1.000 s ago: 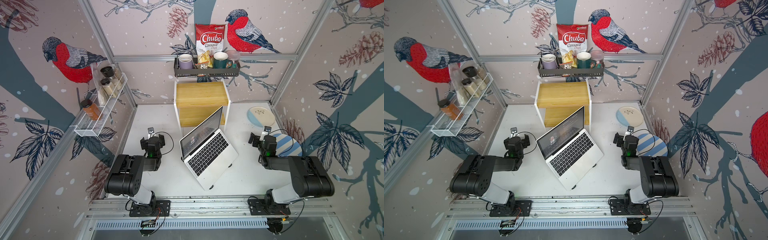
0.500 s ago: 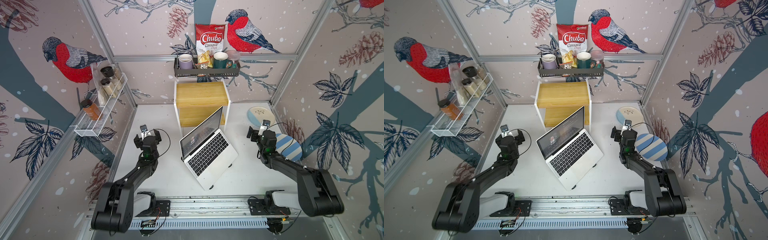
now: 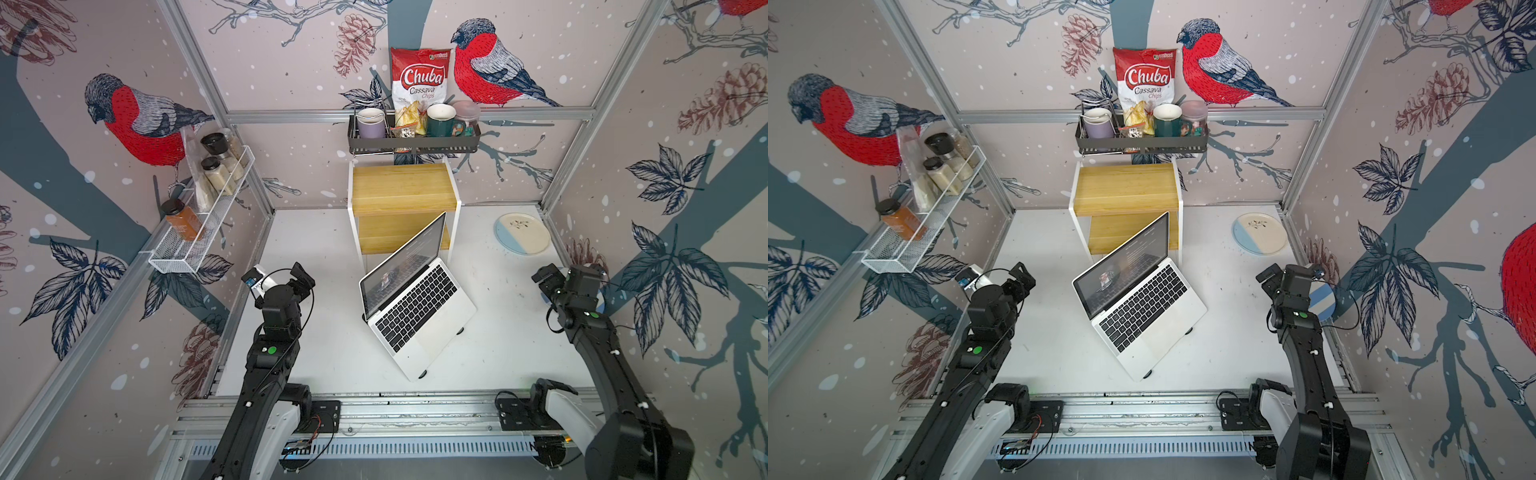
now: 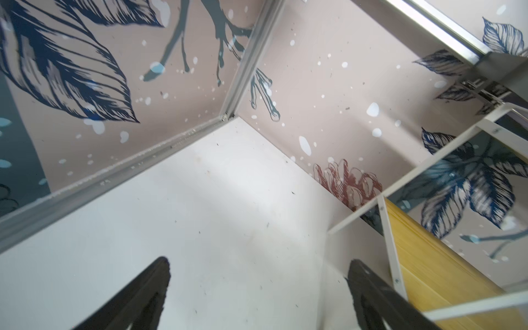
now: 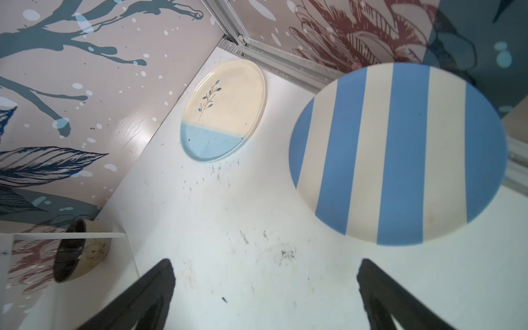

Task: Close the laptop lid and set it aside
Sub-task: Close the lid of the laptop.

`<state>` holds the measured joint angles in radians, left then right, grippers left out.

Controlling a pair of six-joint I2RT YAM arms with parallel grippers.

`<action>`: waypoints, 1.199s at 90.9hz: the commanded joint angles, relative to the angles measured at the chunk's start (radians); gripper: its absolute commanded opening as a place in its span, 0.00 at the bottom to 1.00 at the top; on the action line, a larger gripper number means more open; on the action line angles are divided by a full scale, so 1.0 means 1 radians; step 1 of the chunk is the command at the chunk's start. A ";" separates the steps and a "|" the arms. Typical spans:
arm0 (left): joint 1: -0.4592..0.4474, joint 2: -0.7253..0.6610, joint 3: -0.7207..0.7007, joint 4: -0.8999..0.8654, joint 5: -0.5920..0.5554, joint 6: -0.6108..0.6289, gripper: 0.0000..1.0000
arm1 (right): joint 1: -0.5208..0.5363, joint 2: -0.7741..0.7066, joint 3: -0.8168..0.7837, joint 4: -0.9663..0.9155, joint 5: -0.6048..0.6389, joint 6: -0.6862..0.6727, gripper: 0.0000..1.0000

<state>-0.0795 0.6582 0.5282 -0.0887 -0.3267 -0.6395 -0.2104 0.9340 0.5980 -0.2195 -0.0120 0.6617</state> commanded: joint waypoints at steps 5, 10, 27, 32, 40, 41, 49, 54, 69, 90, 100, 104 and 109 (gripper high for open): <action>0.001 0.040 0.144 -0.280 0.249 -0.045 0.95 | 0.000 -0.054 0.065 -0.159 -0.260 0.007 1.00; -0.001 0.048 0.180 -0.326 0.296 -0.054 0.94 | 0.034 -0.077 0.081 -0.173 -0.287 0.002 1.00; -0.038 0.045 0.330 -0.503 0.294 -0.025 0.93 | 0.343 -0.127 0.193 -0.306 -0.065 -0.044 1.00; -0.066 0.053 0.379 -0.543 0.293 -0.004 0.91 | 0.458 -0.129 0.220 -0.336 0.029 -0.050 1.00; -0.126 0.086 0.477 -0.618 0.283 0.035 0.88 | 0.601 -0.119 0.241 -0.365 0.109 -0.048 1.00; -0.135 0.091 0.490 -0.627 0.281 0.039 0.87 | 0.616 -0.115 0.242 -0.370 0.115 -0.046 1.00; -0.201 0.131 0.570 -0.686 0.254 0.070 0.86 | 0.753 -0.103 0.238 -0.400 0.173 -0.030 1.00; -0.237 0.148 0.597 -0.702 0.241 0.080 0.84 | 0.826 -0.101 0.221 -0.415 0.213 -0.005 0.99; -0.344 0.203 0.678 -0.727 0.208 0.114 0.77 | 0.978 -0.124 0.117 -0.430 0.281 0.082 0.93; -0.431 0.329 0.796 -0.751 0.165 0.158 0.69 | 1.117 -0.197 -0.086 -0.348 0.313 0.223 0.70; -0.455 0.379 0.839 -0.732 0.174 0.167 0.62 | 1.158 -0.236 -0.168 -0.286 0.325 0.268 0.65; -0.465 0.397 0.855 -0.723 0.185 0.170 0.58 | 1.167 -0.252 -0.199 -0.257 0.330 0.284 0.64; -0.476 0.417 0.871 -0.713 0.205 0.172 0.54 | 1.171 -0.267 -0.231 -0.231 0.337 0.298 0.63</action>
<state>-0.5358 1.0489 1.3663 -0.8192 -0.1375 -0.4915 0.9493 0.6899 0.4187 -0.5461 0.2790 0.8875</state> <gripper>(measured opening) 0.561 0.640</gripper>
